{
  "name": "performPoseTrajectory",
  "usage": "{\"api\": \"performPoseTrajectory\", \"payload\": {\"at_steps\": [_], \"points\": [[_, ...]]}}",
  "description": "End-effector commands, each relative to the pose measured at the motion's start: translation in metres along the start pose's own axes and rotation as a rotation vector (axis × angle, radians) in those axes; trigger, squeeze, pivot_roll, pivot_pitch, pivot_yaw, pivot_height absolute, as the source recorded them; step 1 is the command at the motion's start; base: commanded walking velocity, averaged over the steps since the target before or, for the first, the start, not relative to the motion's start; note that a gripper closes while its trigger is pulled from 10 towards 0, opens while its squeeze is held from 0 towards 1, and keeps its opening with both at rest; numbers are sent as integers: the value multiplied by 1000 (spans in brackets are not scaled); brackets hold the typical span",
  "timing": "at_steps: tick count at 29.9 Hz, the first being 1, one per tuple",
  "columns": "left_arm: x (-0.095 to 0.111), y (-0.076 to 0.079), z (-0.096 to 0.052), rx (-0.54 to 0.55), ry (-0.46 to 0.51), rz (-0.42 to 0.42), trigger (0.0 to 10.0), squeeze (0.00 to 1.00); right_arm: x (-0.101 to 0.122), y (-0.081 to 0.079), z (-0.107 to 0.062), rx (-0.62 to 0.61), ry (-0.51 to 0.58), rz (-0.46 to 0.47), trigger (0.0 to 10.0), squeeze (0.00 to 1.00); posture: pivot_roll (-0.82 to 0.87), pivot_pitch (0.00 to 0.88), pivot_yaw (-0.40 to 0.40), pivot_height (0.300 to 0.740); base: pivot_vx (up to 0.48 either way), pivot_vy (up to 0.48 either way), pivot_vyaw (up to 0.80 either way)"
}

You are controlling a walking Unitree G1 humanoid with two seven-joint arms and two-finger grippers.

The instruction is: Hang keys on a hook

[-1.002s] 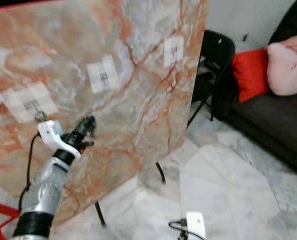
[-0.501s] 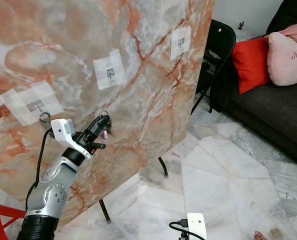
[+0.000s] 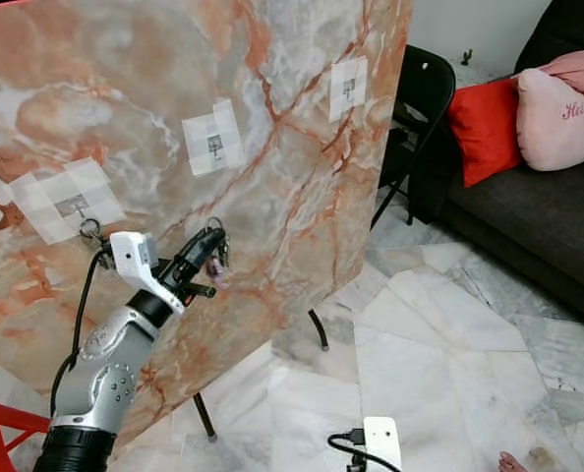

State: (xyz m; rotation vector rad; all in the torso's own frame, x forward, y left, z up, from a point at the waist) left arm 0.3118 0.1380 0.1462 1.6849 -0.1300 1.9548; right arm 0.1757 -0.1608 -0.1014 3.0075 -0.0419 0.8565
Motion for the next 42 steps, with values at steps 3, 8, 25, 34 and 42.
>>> {"api": "performPoseTrajectory", "payload": {"at_steps": [3, 8, 25, 34, 42], "points": [[7, 3, 1, -14, 26, 31, 10000, 0, 1, -2, 0, 0, -6, 1, 10000, 0, -17, 9, -7, 740, 0, 0, 0], [7, 4, 2, -23, 17, 36, 10000, 0, 0, -3, 0, -1, -9, 0, 10000, 0, -20, 10, -2, 740, 0, 0, 0], [6, 5, 2, -55, -1, 70, 10000, 0, 7, -10, 2, 8, -4, -9, 10000, 0, -16, 0, -2, 740, 129, 0, 0], [7, 6, 3, -71, -2, 86, 10000, 0, 14, 2, 2, 0, 8, -10, 10000, 0, -14, 0, 1, 740, 321, 0, 0], [8, 9, 3, -96, -13, 101, 10000, 0, 16, 2, 2, -4, 13, -2, 10000, 0, -13, 0, 2, 740, 0, 0, 0]]}}
Point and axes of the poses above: a point about 5 cm out from each wrist's last joint towards the gripper, its own z axis pointing out of the wrist towards the gripper, its own x axis along the axis of the wrist's last joint, y = z × x, the point moved 1 cm from there along z, pointing out of the wrist towards the gripper, and after that the axes turned 1 degree about z, right-handed, at the moved point
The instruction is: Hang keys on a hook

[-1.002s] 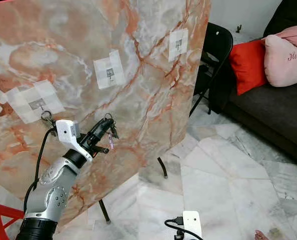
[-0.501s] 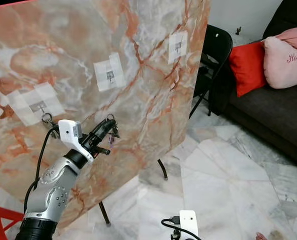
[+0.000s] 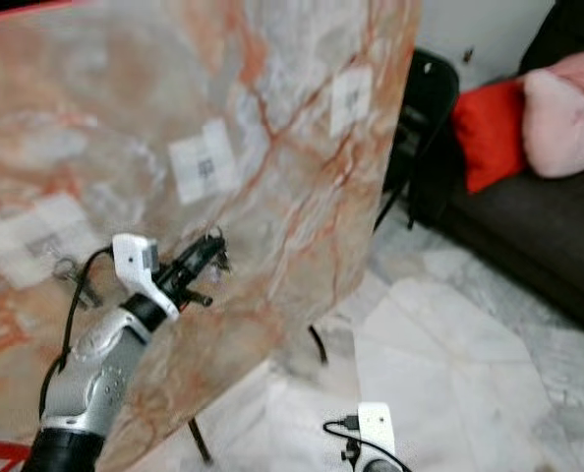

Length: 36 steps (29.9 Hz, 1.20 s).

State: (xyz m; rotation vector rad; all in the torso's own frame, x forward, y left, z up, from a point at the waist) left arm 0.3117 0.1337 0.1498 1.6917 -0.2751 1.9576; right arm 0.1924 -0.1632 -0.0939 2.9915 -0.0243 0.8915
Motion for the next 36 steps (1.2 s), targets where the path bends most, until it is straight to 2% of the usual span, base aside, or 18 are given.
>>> {"api": "performPoseTrajectory", "payload": {"at_steps": [1, 10, 21, 24, 29, 36], "points": [[6, 3, 0, -27, 22, 21, 10000, 0, -2, 0, 0, -2, -12, 10, 10000, 0, -13, 0, 2, 740, 0, 0, 0], [8, 2, -1, -14, 31, 23, 10000, 0, -14, 7, -2, -11, -36, 12, 10000, 0, -10, 6, -2, 740, 0, 0, 0], [11, 13, 12, -62, 43, 4, 10000, 0, -20, 15, -4, -20, -50, 13, 10000, 0, -6, 8, -5, 740, 0, 0, 0], [8, 11, 12, -44, 39, 8, 10000, 0, -23, 17, -4, -25, -53, 19, 10000, 0, -14, 5, -1, 740, 0, 0, 0], [9, 8, 9, -34, 36, 23, 10000, 0, -22, 14, -4, -23, -54, 21, 10000, 0, -11, 6, 2, 740, 0, -164, 0], [10, 4, 7, -20, 37, 28, 10000, 0, -10, 0, -1, -6, -38, 16, 10000, 0, -9, 7, 1, 740, 0, -322, 0]]}}
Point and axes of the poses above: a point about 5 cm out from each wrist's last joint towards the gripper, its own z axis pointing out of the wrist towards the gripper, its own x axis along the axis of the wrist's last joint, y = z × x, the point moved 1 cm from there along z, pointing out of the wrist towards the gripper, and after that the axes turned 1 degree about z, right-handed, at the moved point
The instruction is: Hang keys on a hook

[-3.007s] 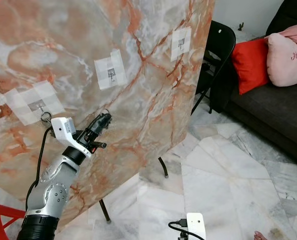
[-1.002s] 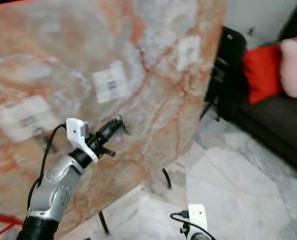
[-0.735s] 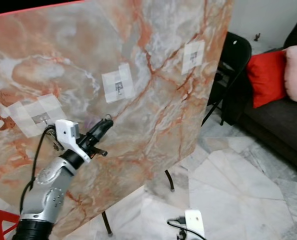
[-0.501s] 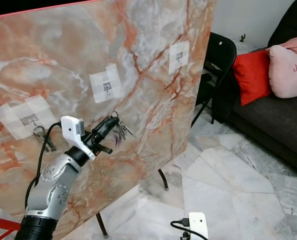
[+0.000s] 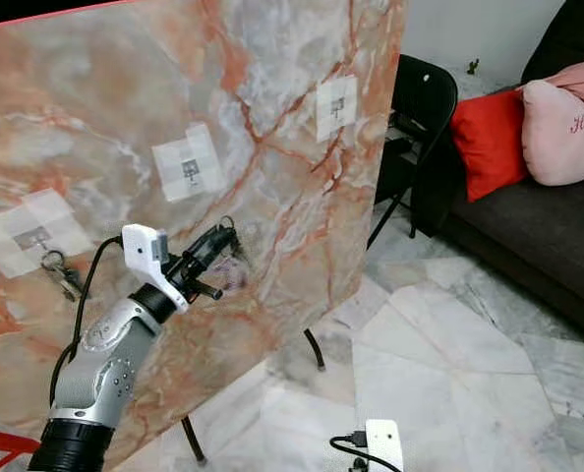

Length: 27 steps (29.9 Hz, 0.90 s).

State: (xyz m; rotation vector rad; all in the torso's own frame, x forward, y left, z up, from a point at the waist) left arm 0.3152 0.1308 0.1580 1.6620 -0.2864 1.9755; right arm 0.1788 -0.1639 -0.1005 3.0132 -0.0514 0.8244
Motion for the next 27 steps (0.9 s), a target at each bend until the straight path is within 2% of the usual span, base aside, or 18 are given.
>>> {"api": "performPoseTrajectory", "payload": {"at_steps": [1, 6, 9, 12, 14, 16, 27], "points": [[3, 1, 2, -6, 14, 21, 10000, 0, 10, -3, 1, -1, 14, -1, 10000, 0, -10, 6, 1, 740, 0, -262, 0], [3, 0, 3, 8, 13, 26, 10000, 0, 15, -6, 2, 2, 23, -2, 10000, 0, -10, 6, 0, 740, 0, -52, 0], [3, -1, 4, 23, 17, 31, 10000, 0, 10, -4, 1, -2, 16, -2, 10000, 0, -10, 6, 0, 740, 0, 0, 0], [4, -9, 6, 93, 36, 34, 10000, 0, 8, -2, 1, -3, 12, -4, 10000, 0, -9, 5, -1, 740, 0, 0, 0], [4, -11, 6, 101, 40, 22, 10000, 0, 8, -2, 1, -3, 11, -4, 10000, 0, -9, 5, -1, 740, 0, 0, 0], [3, -14, 11, 106, 49, -13, 10000, 0, 8, -1, 1, -5, 11, -5, 10000, 0, -9, 5, -3, 740, 0, 0, 0], [0, -9, 36, 42, 49, -78, 10000, 0, 8, 2, 1, -10, 14, -5, 10000, 0, -19, 1, -4, 740, 0, 0, 0]]}}
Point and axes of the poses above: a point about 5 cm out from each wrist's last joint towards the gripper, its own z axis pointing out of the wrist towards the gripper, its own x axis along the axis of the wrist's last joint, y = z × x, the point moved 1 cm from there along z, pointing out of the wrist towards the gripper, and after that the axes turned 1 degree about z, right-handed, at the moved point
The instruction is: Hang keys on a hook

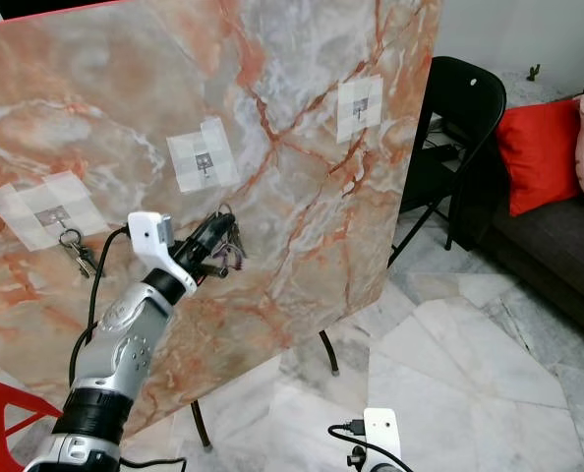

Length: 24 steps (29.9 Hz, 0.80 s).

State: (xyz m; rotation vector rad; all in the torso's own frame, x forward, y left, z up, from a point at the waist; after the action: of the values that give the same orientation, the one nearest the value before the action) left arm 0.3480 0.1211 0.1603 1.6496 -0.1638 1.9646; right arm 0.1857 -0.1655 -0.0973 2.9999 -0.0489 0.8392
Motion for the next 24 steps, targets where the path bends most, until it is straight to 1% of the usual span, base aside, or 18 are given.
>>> {"api": "performPoseTrajectory", "payload": {"at_steps": [1, 5, 11, 13, 18, 24], "points": [[3, -1, 7, -10, 21, -15, 10000, 0, 0, 1, 0, -4, 3, 1, 10000, 0, -24, 1, -2, 740, 0, 0, 0], [3, -3, 13, -8, 24, -30, 10000, 0, 0, 2, 0, -6, 2, 2, 10000, 0, -26, 0, -1, 740, 0, 0, 0], [5, -9, 23, 14, 55, -81, 10000, 0, 0, 2, 0, -10, 2, 5, 10000, 0, -36, 0, 2, 740, 0, 0, 0], [6, -9, 24, 17, 61, -86, 10000, 0, 0, 2, 0, -11, 2, 5, 10000, 0, -36, 0, 2, 740, 0, 0, 0], [13, -12, 33, 21, 86, -91, 10000, 0, 0, 3, 0, -15, 3, 5, 10000, 0, -39, 0, -1, 740, 0, 0, 0], [16, -12, 39, 22, 99, -98, 10000, 0, -1, 3, 0, -16, 3, 2, 10000, 0, -40, 0, 0, 740, 0, 0, 0]]}}
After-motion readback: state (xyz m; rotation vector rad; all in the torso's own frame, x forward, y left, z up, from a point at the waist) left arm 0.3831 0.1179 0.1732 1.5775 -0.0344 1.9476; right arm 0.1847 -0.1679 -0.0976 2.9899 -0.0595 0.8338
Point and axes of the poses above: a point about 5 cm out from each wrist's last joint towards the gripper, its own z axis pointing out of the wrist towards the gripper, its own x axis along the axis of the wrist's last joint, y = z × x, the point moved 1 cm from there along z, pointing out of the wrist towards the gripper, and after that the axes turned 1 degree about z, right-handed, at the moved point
